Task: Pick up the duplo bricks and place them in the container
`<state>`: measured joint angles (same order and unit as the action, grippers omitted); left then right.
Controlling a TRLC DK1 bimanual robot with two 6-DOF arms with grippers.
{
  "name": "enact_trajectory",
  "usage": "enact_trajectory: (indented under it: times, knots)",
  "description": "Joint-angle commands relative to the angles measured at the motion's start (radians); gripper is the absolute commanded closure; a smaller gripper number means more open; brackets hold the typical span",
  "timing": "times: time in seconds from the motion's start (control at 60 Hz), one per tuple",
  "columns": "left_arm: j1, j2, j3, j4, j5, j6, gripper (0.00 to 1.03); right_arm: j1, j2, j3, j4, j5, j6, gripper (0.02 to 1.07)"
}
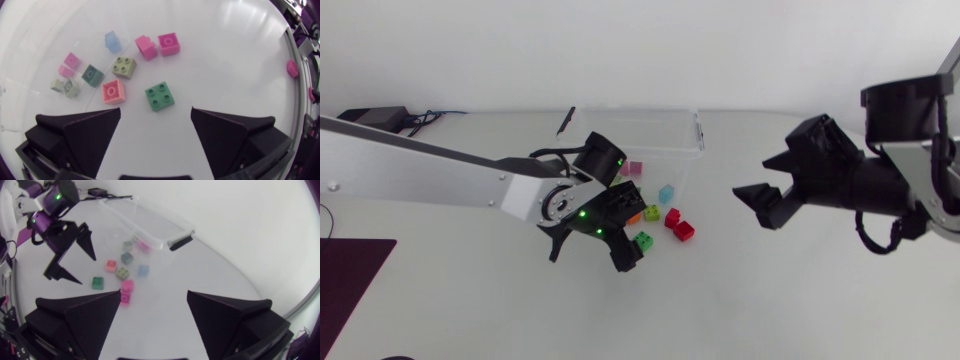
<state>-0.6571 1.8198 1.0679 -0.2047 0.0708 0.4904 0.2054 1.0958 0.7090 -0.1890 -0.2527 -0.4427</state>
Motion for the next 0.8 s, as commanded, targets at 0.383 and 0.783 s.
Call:
enact_trajectory:
  times: [0.383, 0.783]
  knots:
    - [-0.022, 0.18, 0.213, -0.147, -0.066, -0.136, 0.09, -0.021, -0.221, -0.279, -0.063, -0.039, -0.062, 0.11]
    - [-0.045, 0.227, 0.291, -0.246, -0.071, -0.208, 0.18, 0.012, -0.35, -0.292, -0.389, -0.048, -0.271, 0.11]
